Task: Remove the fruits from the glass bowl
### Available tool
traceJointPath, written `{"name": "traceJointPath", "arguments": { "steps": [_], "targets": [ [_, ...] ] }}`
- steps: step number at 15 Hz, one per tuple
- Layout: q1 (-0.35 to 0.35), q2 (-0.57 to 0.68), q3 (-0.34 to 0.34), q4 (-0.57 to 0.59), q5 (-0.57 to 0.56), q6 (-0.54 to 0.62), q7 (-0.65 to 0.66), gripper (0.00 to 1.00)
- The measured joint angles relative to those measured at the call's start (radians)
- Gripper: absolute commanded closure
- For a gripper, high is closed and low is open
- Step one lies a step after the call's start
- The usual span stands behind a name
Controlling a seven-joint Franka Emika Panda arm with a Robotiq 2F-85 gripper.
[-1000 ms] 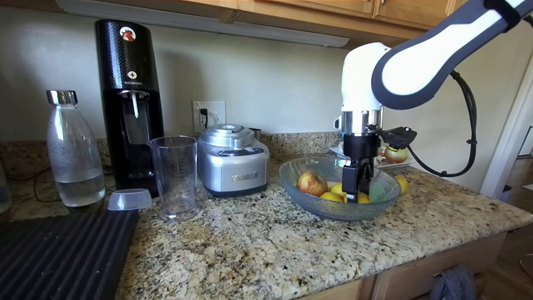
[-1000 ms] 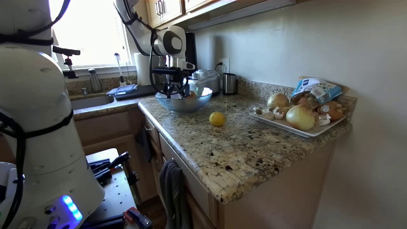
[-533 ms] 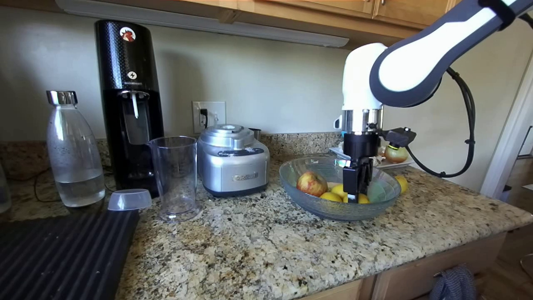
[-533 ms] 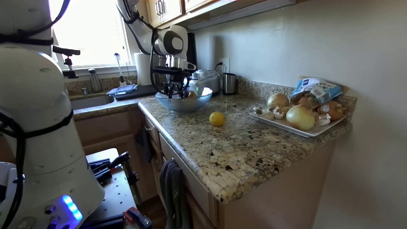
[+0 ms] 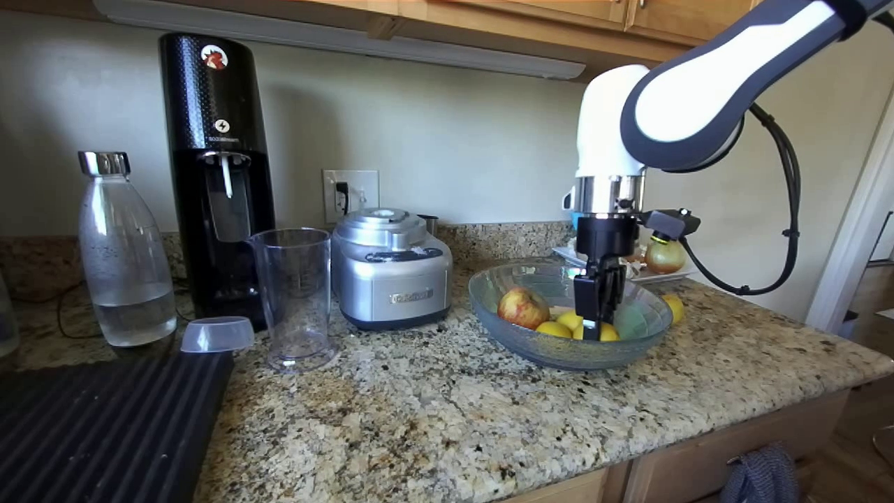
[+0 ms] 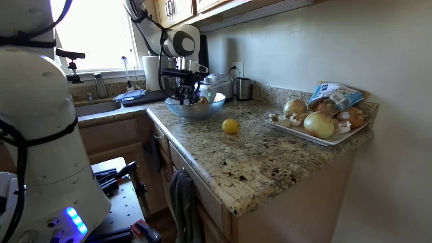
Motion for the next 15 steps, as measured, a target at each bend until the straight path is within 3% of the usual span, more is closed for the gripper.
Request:
{"name": "traceJointPath", "arguments": {
  "steps": [5, 10, 15],
  "targets": [
    [0.000, -0.047, -0.001, 0.000, 0.023, -0.011, 0.006, 0.76],
    [-0.005, -0.170, -0.028, 0.001, 0.008, -0.046, 0.053, 0.76],
    [-0.058, -0.293, -0.077, 0.002, -0.066, -0.078, 0.145, 0.76]
  ]
}}
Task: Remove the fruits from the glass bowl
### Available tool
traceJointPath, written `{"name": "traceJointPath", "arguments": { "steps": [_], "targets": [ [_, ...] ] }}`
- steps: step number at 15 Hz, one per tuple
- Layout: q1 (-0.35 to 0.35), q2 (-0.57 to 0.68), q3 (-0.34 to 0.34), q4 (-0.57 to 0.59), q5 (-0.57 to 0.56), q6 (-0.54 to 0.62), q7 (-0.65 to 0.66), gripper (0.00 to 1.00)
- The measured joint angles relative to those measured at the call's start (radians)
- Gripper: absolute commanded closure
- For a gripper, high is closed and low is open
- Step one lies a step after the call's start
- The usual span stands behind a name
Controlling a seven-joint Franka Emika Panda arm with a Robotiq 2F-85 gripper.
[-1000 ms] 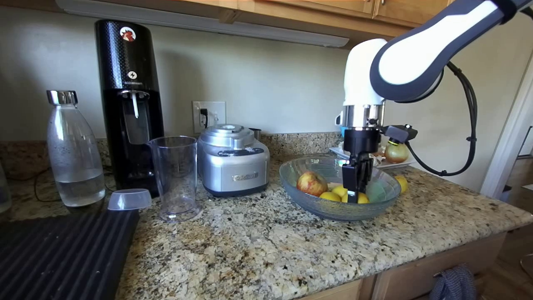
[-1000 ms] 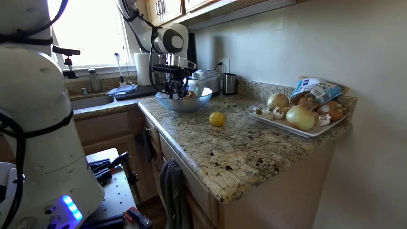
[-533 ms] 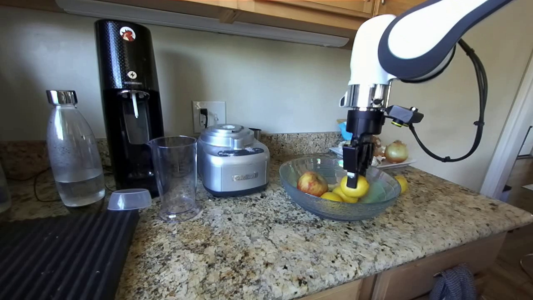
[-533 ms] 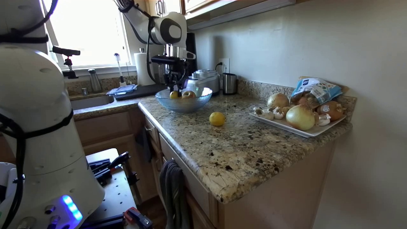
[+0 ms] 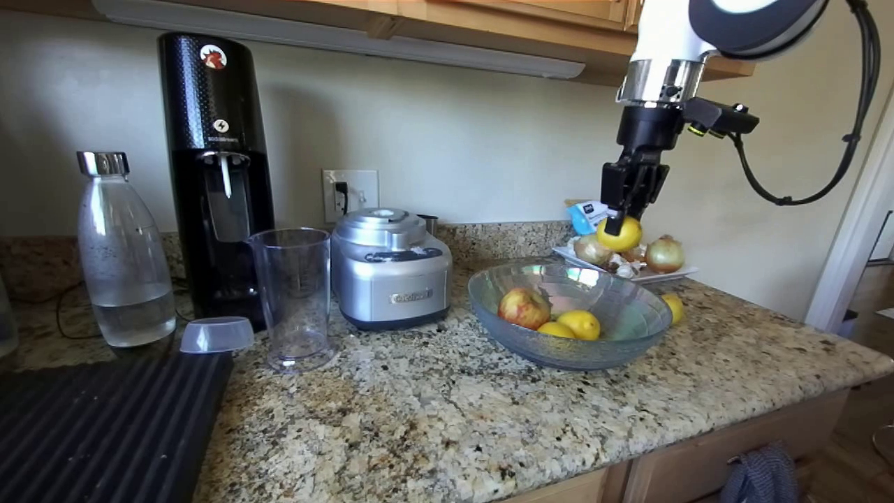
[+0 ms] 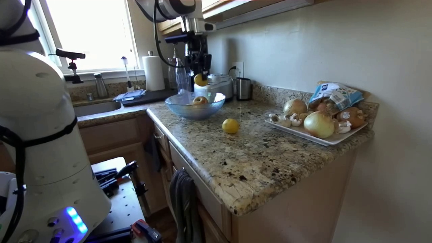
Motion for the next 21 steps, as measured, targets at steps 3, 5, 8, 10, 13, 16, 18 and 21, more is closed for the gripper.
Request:
{"name": "traceJointPath", "arguments": {
  "steps": [3, 5, 8, 10, 13, 16, 18, 21],
  "targets": [
    [-0.054, -0.036, -0.028, -0.002, -0.071, -0.019, 0.059, 0.76],
    [-0.089, -0.045, -0.044, -0.007, -0.115, -0.032, 0.100, 0.76],
    [-0.130, -0.041, -0.061, -0.038, -0.157, -0.032, 0.172, 0.76],
    [-0.146, -0.030, -0.069, -0.071, -0.159, -0.029, 0.223, 0.76],
    [-0.153, 0.006, -0.079, -0.116, -0.153, -0.024, 0.301, 0.76],
    [-0.152, 0.051, -0.081, -0.152, -0.147, -0.019, 0.362, 0.76],
    [-0.150, 0.079, -0.081, -0.173, -0.130, -0.007, 0.385, 0.76],
    [-0.148, 0.122, -0.081, -0.193, -0.098, 0.029, 0.413, 0.76]
  ]
}}
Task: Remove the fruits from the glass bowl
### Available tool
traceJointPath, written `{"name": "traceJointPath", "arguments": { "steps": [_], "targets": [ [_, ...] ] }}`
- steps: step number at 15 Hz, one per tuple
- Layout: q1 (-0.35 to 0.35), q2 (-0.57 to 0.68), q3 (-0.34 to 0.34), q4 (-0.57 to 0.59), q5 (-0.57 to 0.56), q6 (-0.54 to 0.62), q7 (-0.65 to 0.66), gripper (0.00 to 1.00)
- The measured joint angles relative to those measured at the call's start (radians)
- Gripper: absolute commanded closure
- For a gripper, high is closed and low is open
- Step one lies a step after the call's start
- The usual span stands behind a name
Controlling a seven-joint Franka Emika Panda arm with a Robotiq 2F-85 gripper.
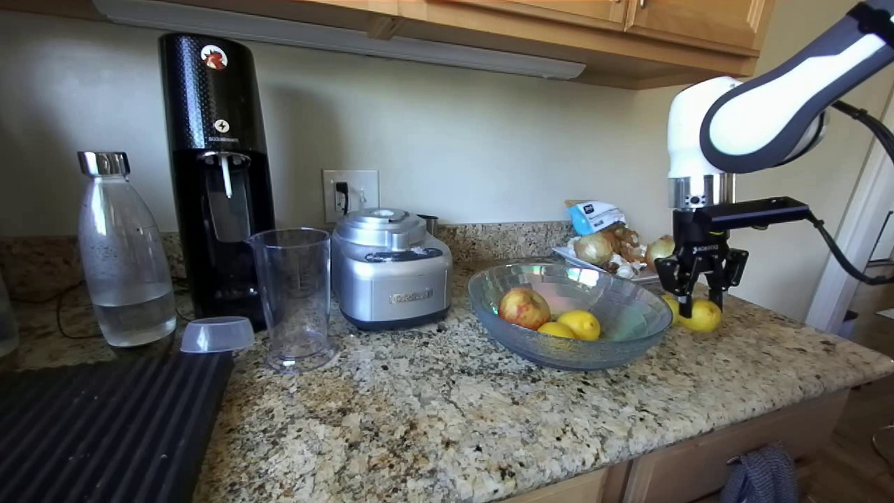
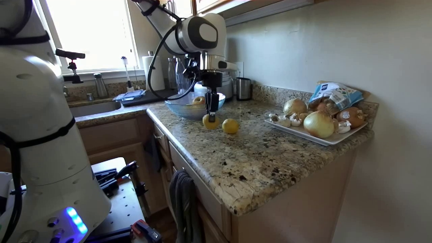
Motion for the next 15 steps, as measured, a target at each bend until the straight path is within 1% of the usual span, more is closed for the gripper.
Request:
{"name": "traceJointPath", "arguments": {
  "steps": [6, 7, 8, 9, 12, 15],
  "targets": [
    [0.007, 0.063, 0.000, -0.010, 0.074, 0.095, 0.007, 0.76],
    [0.010, 0.067, 0.000, -0.011, 0.076, 0.109, 0.010, 0.42],
    [0.014, 0.067, 0.000, -0.011, 0.076, 0.119, 0.019, 0.25],
    [0.018, 0.067, 0.000, -0.011, 0.072, 0.130, 0.032, 0.21],
    [0.026, 0.054, 0.000, -0.011, 0.033, 0.138, 0.078, 0.03],
    [0.026, 0.010, 0.000, -0.011, 0.013, 0.136, 0.092, 0.00]
  ]
}}
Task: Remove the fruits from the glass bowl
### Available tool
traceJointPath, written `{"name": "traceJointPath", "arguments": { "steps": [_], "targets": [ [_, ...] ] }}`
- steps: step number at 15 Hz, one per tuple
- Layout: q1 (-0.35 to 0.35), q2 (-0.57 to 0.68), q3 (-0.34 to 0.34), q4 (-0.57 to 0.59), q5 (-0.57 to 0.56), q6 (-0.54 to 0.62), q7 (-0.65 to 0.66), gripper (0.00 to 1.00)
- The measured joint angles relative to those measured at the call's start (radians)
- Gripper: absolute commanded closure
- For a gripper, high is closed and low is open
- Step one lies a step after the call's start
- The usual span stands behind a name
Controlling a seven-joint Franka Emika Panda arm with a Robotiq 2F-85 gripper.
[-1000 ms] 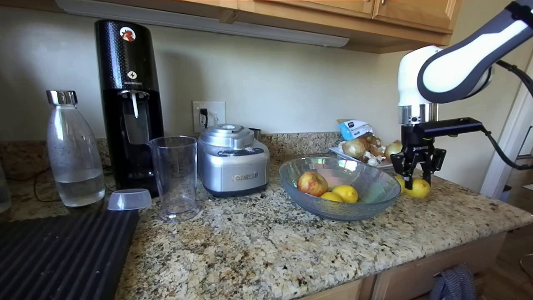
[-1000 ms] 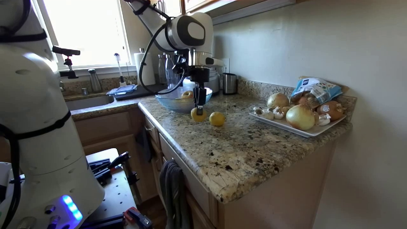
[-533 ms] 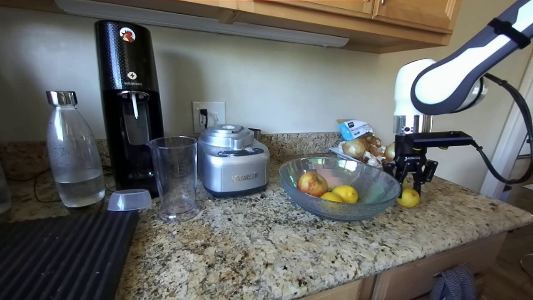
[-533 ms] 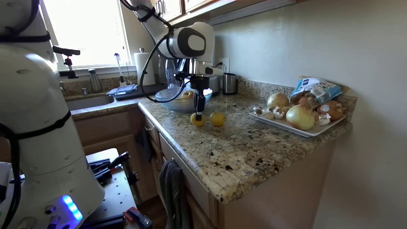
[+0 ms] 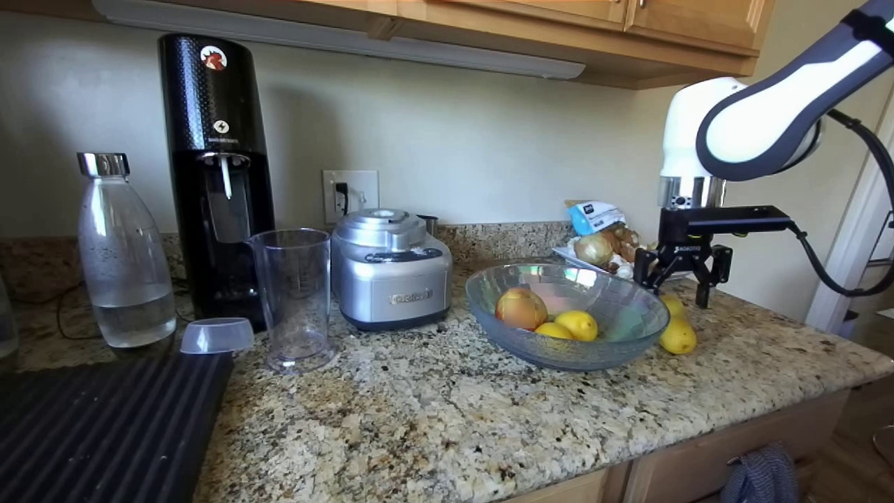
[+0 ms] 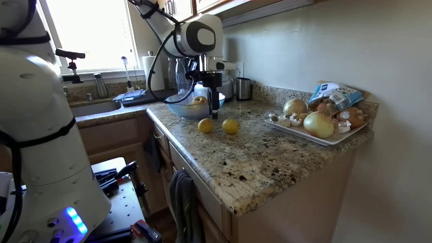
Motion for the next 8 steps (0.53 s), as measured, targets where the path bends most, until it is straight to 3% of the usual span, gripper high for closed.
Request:
{"name": "traceJointPath", "arguments": {
  "steps": [8],
  "targets": [
    [0.037, -0.184, 0.068, 0.006, 0.004, -0.009, 0.010, 0.00]
  ]
}}
